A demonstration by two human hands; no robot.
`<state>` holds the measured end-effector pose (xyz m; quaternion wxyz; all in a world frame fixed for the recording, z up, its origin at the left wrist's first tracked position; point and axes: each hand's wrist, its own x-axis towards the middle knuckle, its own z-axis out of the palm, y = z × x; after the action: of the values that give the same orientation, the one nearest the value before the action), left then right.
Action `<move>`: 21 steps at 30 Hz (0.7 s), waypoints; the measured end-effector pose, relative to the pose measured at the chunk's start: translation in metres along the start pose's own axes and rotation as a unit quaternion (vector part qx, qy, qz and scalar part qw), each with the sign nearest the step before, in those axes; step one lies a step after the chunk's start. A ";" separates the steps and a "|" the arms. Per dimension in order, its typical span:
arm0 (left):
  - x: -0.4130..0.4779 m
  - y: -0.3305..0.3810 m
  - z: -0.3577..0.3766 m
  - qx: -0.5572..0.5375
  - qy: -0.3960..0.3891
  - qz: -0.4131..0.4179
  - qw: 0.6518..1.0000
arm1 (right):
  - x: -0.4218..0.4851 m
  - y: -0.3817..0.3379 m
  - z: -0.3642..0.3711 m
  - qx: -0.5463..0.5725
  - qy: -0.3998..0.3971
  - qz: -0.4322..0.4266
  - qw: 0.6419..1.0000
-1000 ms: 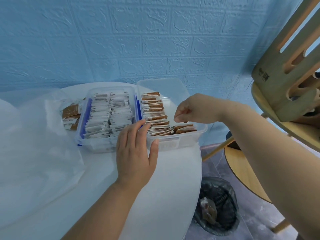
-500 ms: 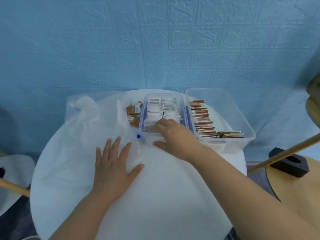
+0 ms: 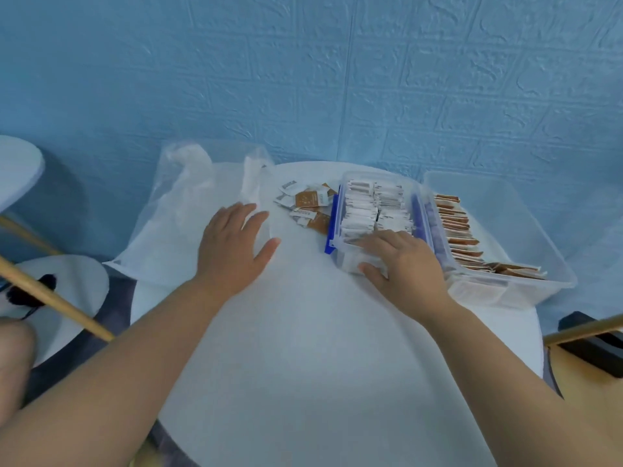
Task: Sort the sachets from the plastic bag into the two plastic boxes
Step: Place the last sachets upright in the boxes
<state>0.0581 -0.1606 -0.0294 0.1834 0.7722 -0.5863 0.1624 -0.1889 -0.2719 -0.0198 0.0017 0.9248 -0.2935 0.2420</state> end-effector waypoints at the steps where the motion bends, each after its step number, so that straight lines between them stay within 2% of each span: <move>1: 0.011 0.009 0.002 -0.022 0.028 0.015 0.999 | -0.001 -0.001 0.001 -0.005 0.006 0.001 1.000; 3: 0.037 0.029 0.010 -0.097 0.017 0.015 0.995 | -0.004 -0.003 0.004 -0.018 0.018 0.005 1.000; 6: 0.088 0.047 0.033 -0.176 -0.065 -0.029 0.982 | -0.008 -0.006 0.007 -0.037 0.037 0.016 0.999; 9: 0.129 0.044 0.058 -0.113 -0.157 -0.050 0.980 | -0.010 -0.005 0.011 -0.048 0.058 0.008 0.997; 13: 0.147 0.032 0.088 -0.057 -0.256 -0.023 0.965 | -0.011 -0.001 0.016 -0.048 0.082 -0.009 0.995; 15: 0.148 0.028 0.099 -0.048 -0.272 0.007 0.961 | -0.012 0.000 0.019 -0.049 0.096 -0.015 0.994; 21: 0.126 0.024 0.103 -0.036 -0.222 0.050 0.973 | -0.013 0.004 0.023 -0.053 0.106 -0.027 0.993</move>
<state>0.0710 -0.3218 -0.0592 0.0680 0.7512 -0.6561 -0.0259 -0.1898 -0.2713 -0.0462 0.0879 0.9000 -0.2792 0.3228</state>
